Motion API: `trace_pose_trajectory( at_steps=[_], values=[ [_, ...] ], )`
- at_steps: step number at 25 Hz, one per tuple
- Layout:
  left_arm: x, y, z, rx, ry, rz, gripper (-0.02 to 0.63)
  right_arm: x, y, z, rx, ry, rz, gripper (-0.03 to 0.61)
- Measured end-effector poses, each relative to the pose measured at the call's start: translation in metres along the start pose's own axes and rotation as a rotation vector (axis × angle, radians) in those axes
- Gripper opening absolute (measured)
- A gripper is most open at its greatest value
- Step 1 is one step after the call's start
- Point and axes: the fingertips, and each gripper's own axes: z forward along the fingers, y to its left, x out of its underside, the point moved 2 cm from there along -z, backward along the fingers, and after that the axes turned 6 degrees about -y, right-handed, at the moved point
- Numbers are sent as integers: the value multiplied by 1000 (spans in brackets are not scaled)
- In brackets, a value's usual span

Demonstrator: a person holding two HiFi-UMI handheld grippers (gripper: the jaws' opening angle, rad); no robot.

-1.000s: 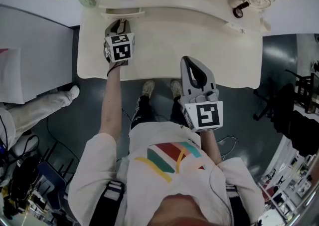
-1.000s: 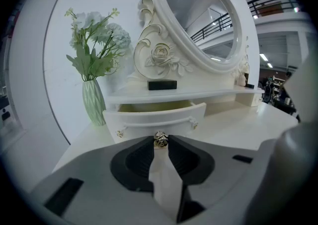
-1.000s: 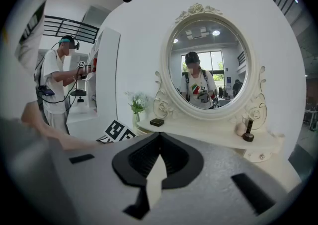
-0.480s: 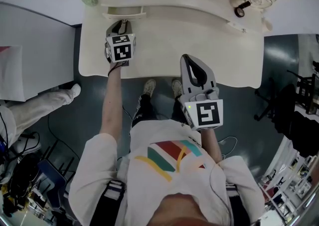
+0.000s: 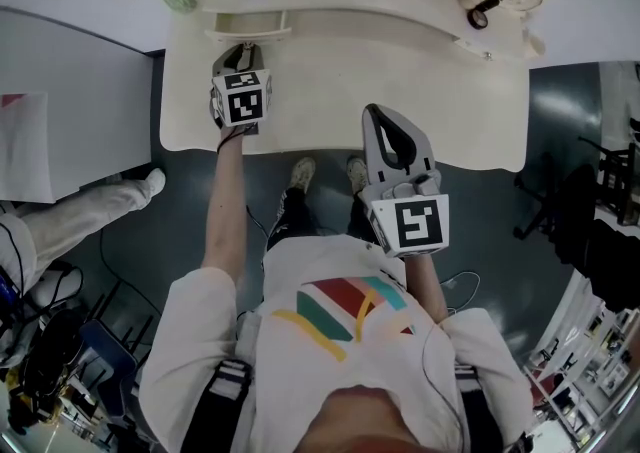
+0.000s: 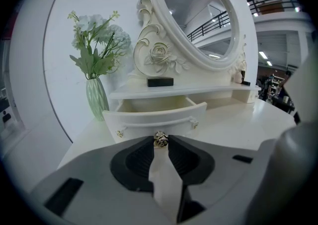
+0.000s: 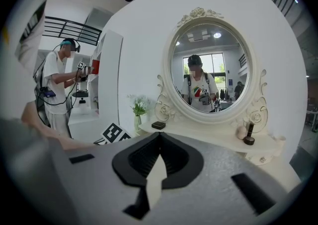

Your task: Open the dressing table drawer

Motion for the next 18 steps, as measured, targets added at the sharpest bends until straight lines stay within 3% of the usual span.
trace_pose_trajectory(
  at_steps=[18],
  values=[
    [6,-2,-9,-1,25,8,86,-5,-1,-3,-17,1,25,0]
  ],
)
